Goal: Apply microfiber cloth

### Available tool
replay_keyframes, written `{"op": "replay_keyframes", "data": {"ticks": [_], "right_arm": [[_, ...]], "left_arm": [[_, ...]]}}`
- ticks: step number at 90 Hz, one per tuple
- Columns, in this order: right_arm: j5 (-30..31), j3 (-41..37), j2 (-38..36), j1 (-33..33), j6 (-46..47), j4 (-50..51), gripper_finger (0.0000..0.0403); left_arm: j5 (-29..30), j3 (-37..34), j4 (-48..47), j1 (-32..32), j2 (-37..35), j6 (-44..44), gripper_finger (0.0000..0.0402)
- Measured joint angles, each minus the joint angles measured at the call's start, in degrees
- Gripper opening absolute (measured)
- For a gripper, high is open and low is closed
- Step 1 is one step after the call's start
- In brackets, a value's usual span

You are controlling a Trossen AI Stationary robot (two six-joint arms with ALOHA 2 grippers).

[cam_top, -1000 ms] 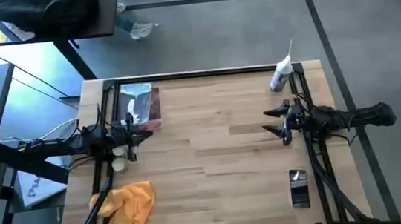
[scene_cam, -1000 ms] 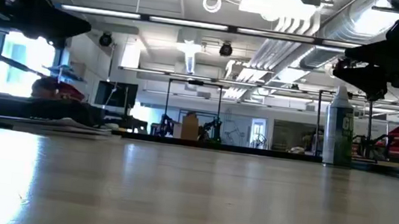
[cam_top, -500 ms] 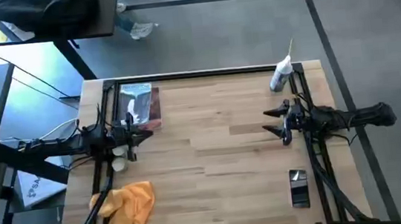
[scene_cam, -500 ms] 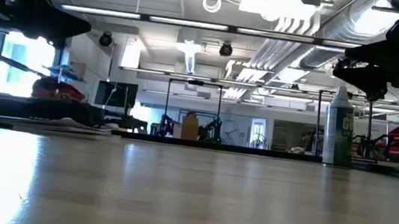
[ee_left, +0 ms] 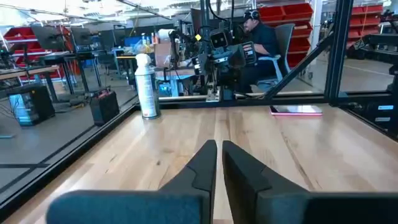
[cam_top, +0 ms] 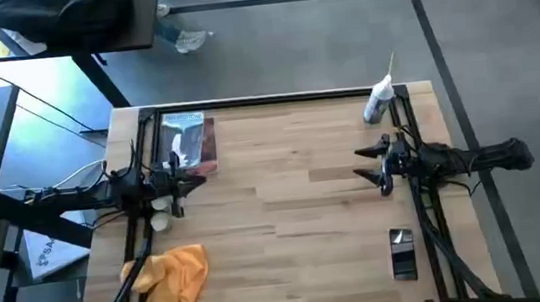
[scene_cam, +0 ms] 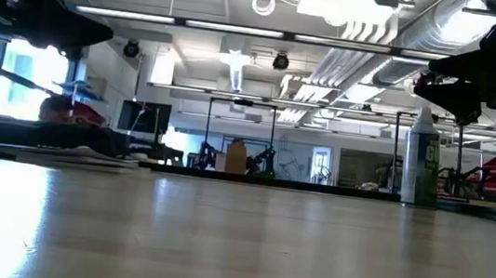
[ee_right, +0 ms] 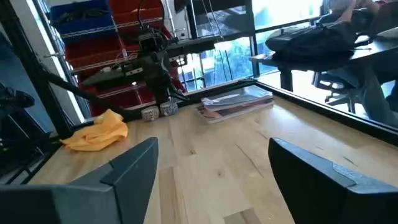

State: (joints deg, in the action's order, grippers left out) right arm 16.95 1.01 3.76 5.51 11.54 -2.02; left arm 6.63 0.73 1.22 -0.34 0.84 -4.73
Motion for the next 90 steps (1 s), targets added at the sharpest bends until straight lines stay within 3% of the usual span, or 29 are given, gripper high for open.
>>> {"op": "replay_keyframes", "data": {"ticks": [43, 73, 90], "right_arm": [[-0.2, 0.0, 0.0, 0.0, 0.0, 0.0, 0.0273], [-1.1, 0.0, 0.0, 0.0, -2.5, 0.1, 0.0273], [-1.0, -0.1, 0.0, 0.0, 3.1, -2.0, 0.0273]], "left_arm": [[-1.2, 0.0, 2.4, 0.0, 0.0, 2.2, 0.001], [-3.0, 0.0, 14.2, -0.1, 0.8, 15.3, 0.001], [-2.5, 0.0, 23.9, -2.1, 7.9, 24.6, 0.001]]}}
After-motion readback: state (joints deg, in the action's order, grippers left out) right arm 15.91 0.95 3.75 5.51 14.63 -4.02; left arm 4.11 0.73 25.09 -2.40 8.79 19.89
